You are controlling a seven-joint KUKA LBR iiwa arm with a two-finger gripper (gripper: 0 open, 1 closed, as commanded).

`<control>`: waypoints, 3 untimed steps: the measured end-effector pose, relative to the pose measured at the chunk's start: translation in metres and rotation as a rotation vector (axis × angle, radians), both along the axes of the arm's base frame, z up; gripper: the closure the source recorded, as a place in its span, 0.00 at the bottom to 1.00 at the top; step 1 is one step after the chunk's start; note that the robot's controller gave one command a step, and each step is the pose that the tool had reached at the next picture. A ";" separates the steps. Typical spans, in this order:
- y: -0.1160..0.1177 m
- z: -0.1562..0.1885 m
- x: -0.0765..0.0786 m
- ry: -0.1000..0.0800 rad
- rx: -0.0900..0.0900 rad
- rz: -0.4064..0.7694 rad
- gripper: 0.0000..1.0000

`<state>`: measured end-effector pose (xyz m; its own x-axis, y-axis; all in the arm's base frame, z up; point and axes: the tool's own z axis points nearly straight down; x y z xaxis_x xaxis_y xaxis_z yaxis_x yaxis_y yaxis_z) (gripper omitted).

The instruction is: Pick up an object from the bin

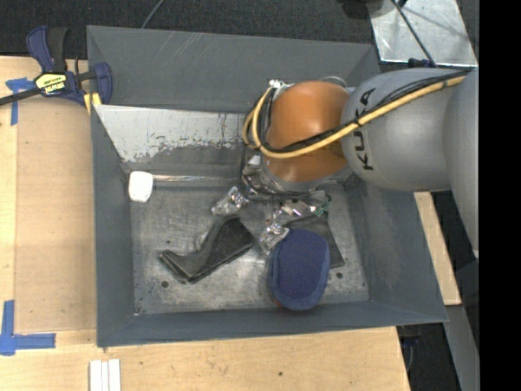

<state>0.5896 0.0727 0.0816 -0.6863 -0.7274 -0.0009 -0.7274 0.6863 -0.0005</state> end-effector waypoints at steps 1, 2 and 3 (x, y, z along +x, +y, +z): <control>0.001 0.003 0.002 -0.007 0.002 -0.003 1.00; -0.003 0.141 -0.013 -0.011 0.001 0.176 1.00; -0.016 0.050 -0.018 0.004 0.001 0.400 1.00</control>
Offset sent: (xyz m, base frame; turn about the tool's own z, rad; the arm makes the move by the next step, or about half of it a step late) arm 0.0000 0.0000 0.0000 0.0000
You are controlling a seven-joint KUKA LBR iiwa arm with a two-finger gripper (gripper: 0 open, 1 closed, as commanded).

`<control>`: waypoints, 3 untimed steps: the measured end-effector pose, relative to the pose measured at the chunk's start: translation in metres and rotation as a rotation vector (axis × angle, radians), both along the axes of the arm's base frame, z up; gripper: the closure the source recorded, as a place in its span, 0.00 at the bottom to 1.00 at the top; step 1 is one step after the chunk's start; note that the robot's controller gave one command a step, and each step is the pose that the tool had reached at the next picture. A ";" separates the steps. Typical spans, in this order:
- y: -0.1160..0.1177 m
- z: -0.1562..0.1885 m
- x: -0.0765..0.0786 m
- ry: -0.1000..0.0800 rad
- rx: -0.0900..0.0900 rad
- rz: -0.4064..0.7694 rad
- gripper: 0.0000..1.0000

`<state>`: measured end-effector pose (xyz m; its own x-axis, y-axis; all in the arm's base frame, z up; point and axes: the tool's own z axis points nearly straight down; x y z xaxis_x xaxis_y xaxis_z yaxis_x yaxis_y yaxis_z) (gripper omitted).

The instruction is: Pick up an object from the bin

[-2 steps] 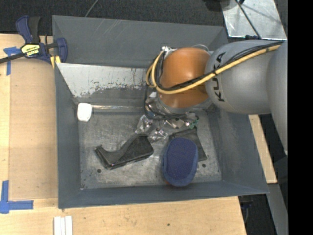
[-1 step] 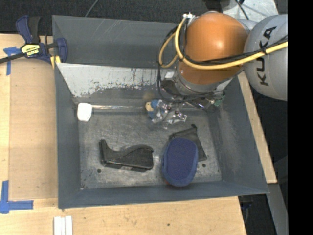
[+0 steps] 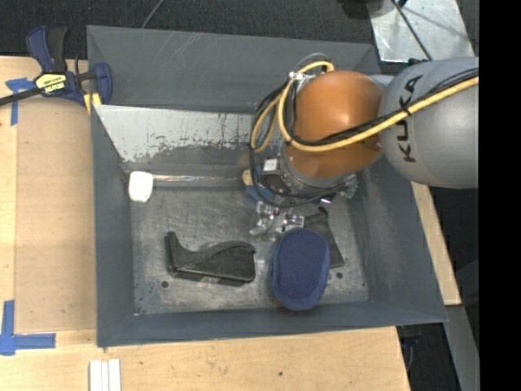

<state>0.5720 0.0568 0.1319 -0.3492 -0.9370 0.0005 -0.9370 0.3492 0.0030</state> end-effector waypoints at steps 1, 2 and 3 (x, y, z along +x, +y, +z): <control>-0.046 0.003 -0.074 -0.003 0.000 0.252 1.00; -0.045 0.003 -0.074 -0.004 0.001 0.253 0.00; -0.052 -0.058 -0.063 0.007 -0.007 0.577 0.00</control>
Offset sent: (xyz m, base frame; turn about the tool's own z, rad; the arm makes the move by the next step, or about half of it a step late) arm -0.0745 -0.0452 0.0032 -0.2537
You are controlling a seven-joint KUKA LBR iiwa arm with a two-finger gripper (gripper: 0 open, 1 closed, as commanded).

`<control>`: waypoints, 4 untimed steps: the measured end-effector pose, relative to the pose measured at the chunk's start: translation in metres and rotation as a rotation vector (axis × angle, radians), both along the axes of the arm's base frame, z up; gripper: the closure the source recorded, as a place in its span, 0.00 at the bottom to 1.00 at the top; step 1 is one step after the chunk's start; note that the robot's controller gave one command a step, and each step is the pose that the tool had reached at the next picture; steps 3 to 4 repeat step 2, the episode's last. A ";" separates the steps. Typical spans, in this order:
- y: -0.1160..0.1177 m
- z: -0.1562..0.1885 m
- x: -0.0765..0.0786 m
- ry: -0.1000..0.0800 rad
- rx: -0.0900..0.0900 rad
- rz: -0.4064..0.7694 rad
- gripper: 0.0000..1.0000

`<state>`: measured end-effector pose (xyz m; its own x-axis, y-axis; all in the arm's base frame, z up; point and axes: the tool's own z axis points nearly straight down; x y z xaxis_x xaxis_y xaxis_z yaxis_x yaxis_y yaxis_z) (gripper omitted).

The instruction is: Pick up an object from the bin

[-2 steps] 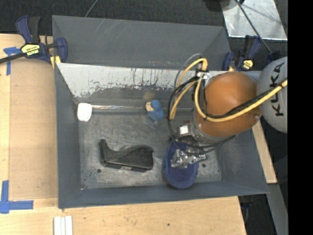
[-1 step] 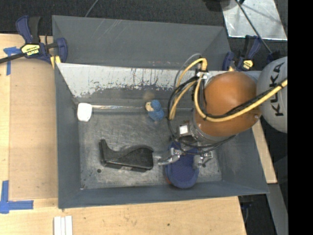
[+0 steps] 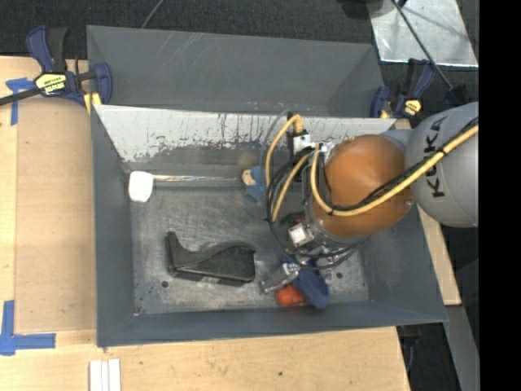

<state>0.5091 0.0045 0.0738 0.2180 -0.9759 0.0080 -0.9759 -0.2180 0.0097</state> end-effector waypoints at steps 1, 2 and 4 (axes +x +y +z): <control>0.000 0.002 0.002 -0.005 -0.001 -0.001 1.00; -0.003 0.161 0.030 -0.018 0.011 0.003 1.00; -0.003 0.161 0.030 -0.018 0.011 0.003 1.00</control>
Offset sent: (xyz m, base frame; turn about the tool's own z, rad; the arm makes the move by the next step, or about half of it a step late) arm 0.0000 0.0000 0.0000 0.0000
